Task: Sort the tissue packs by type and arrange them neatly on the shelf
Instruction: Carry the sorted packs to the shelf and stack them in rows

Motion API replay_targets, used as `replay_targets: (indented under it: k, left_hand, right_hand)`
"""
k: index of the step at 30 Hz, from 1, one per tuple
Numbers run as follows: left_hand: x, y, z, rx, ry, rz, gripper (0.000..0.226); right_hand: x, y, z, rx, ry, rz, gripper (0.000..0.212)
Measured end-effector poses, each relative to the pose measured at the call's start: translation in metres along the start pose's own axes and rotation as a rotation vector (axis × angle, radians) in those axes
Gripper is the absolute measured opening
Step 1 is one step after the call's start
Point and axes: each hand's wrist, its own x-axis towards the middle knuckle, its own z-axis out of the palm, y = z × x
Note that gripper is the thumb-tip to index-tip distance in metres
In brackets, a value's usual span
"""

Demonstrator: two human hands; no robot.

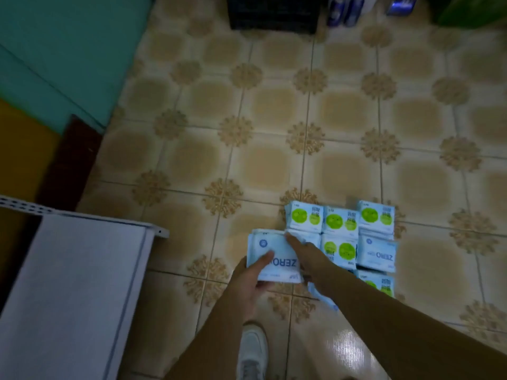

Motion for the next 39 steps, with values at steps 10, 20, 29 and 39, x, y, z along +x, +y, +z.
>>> replay_targets:
  k: [10,20,29,39]
  left_hand:
    - [-0.360,0.264,0.099,-0.086,-0.138,0.333,0.051]
    - [-0.673,0.289,0.142,-0.128,-0.109,0.714,0.035]
    - [-0.869,0.222,0.091,-0.220,0.116,1.109,0.041]
    - [-1.080,0.057,-0.079,-0.214,0.518,1.286,0.044]
  right_hand:
    - [-0.368,-0.268,-0.040,0.066,-0.152,-0.341,0.057]
    - [-0.684,-0.300,-0.084,0.041,-0.500,-0.716,0.040]
    - [-0.867,-0.233,-0.057,-0.318,-0.771,-1.108,0.081]
    - [-1.057,-0.054,0.087,-0.450,-1.145,-1.274,0.070]
